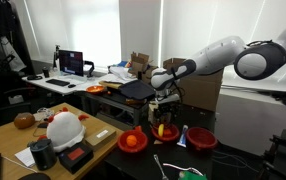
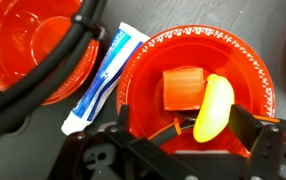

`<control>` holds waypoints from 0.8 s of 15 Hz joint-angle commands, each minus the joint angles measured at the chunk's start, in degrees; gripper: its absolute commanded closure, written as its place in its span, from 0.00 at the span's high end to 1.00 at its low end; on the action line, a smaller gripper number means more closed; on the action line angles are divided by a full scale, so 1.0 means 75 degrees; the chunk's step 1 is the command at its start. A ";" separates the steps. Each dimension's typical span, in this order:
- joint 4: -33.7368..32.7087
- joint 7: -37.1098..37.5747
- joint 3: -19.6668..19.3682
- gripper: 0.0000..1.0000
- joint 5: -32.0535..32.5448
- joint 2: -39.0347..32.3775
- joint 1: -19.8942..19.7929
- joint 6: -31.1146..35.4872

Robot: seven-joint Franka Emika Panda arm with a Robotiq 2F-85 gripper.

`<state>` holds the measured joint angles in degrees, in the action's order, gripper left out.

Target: Pick up the banana plush toy and put it on the table

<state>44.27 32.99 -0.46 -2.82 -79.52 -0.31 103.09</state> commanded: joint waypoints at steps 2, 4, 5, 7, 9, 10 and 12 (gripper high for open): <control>0.0035 0.0084 0.0171 1.00 -0.0288 -0.0036 -0.0068 0.0229; 0.0040 0.0079 0.0216 1.00 -0.0383 -0.0042 -0.0033 0.0367; 0.0057 0.0073 0.0238 1.00 -0.0410 -0.0043 -0.0024 0.0450; 0.0056 0.0096 0.0271 1.00 -0.0438 -0.0078 -0.0044 0.0595; 0.0036 0.0126 0.0279 1.00 -0.0477 -0.0138 -0.0055 0.0727; 0.0024 0.0129 0.0263 1.00 -0.0484 -0.0191 -0.0042 0.0849; -0.0075 0.0240 0.0220 1.00 -0.0481 -0.0371 -0.0030 0.1046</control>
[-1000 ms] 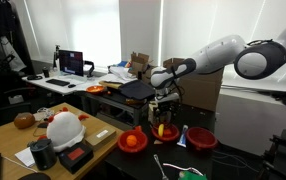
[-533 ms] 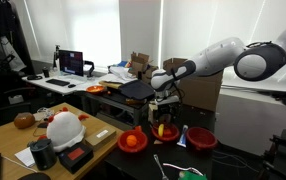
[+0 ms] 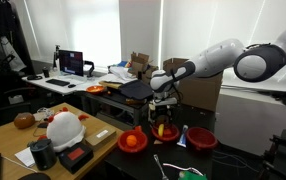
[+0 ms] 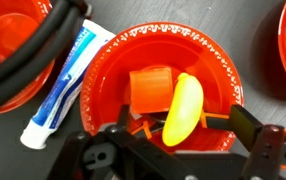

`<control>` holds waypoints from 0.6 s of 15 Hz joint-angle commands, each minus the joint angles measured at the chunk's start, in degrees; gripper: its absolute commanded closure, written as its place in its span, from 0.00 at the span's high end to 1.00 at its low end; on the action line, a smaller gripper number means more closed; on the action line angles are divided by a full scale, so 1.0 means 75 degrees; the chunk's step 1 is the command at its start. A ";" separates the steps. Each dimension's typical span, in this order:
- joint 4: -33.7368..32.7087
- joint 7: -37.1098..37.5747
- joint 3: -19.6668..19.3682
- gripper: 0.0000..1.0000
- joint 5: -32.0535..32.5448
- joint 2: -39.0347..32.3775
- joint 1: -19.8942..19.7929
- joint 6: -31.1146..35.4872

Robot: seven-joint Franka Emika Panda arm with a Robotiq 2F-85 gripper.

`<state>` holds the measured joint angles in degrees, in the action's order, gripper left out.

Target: Pick up the banana plush toy and put it on the table

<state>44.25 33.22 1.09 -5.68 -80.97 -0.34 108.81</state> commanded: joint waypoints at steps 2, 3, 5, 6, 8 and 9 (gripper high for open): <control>-0.0172 0.0346 0.0005 1.00 -0.0104 -0.0378 -0.0044 0.0432; -0.0176 0.0356 0.0018 1.00 -0.0111 -0.0419 -0.0055 0.0480; -0.0167 0.0344 0.0019 1.00 -0.0109 -0.0449 -0.0041 0.0656; -0.0156 0.0341 0.0016 1.00 -0.0104 -0.0448 -0.0034 0.0692; -0.0115 0.0323 0.0019 1.00 -0.0103 -0.0405 -0.0036 0.0750; -0.0093 0.0314 0.0019 1.00 -0.0102 -0.0387 -0.0038 0.0774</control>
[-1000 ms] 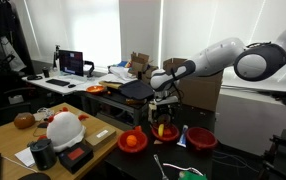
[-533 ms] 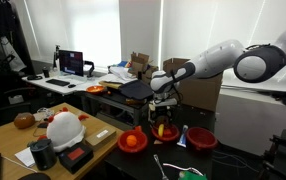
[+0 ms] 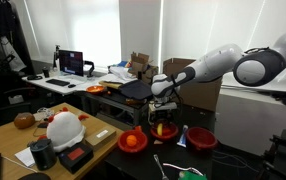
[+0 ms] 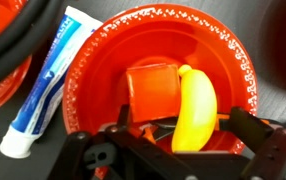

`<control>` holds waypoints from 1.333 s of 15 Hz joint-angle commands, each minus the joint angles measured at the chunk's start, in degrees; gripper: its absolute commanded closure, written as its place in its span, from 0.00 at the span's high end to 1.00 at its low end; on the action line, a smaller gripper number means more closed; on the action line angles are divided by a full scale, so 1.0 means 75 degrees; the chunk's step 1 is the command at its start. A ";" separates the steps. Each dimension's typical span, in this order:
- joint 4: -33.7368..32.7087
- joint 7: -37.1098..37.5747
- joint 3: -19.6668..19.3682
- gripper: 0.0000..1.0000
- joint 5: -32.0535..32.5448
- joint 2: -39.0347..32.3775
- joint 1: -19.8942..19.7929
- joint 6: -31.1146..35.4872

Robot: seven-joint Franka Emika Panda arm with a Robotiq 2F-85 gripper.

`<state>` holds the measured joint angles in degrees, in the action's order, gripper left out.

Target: Pick up the banana plush toy and put it on the table

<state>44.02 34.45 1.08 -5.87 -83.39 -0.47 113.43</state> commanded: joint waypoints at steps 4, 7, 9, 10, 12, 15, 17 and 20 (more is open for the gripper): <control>0.0075 0.0094 -0.0010 0.58 -0.0042 0.0050 -0.0035 0.0291; 0.0112 0.0121 -0.0073 0.35 -0.0010 0.0080 -0.0054 0.0279; 0.0138 0.0104 -0.0095 0.20 -0.0007 0.0117 -0.0099 0.0199; 0.0154 0.0089 -0.0078 0.14 -0.0024 0.0155 -0.0134 0.0121; 0.0213 0.0067 -0.0072 0.01 -0.0027 0.0262 -0.0189 0.0069; 0.0302 0.0016 -0.0044 0.05 -0.0041 0.0430 -0.0287 -0.0004; 0.0307 0.0038 -0.0036 0.05 -0.0050 0.0516 -0.0336 -0.0102; 0.0326 -0.0014 0.0019 0.05 -0.0076 0.0684 -0.0402 -0.0274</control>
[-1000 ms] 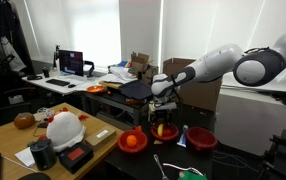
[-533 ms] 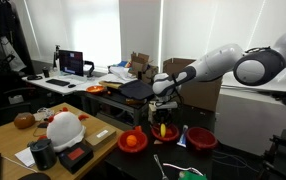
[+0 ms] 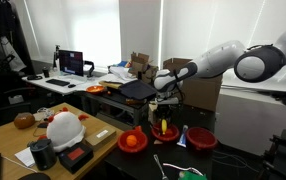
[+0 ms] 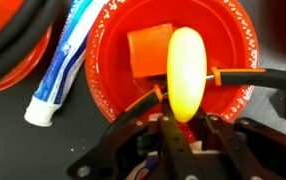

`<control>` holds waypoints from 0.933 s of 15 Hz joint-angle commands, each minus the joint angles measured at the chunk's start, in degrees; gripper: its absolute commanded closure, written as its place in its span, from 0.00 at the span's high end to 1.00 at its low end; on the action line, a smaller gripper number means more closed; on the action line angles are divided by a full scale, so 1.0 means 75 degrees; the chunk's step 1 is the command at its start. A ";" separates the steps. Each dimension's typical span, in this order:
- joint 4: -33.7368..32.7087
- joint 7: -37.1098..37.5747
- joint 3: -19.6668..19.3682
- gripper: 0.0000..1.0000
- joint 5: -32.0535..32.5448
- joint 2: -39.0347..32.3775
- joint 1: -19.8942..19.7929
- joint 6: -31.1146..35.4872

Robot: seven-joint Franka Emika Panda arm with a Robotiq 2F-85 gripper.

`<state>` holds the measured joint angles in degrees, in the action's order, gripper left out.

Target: Pick up the banana plush toy and put it on the table

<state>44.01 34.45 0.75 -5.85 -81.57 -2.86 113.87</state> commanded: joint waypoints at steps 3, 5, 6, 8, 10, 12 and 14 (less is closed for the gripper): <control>0.0412 -0.0128 0.0131 0.05 -0.0075 0.0694 -0.0116 -0.0613; 0.0513 -0.0341 0.0185 0.05 -0.0057 0.0888 -0.0120 -0.0939; 0.0569 -0.0399 0.0177 0.05 -0.0025 0.0970 -0.0092 -0.1061; 0.0697 -0.0484 0.0151 0.05 0.0052 0.1119 0.0011 -0.1186; 0.0947 -0.0719 0.0094 0.05 0.0256 0.1305 0.0216 -0.0988; 0.1234 -0.1099 0.0106 0.05 0.0441 0.1502 0.0366 -0.0938; 0.1600 -0.1393 0.0060 0.05 0.0725 0.1701 0.0592 -0.0731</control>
<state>48.19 27.26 1.73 -2.84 -74.02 -0.25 106.36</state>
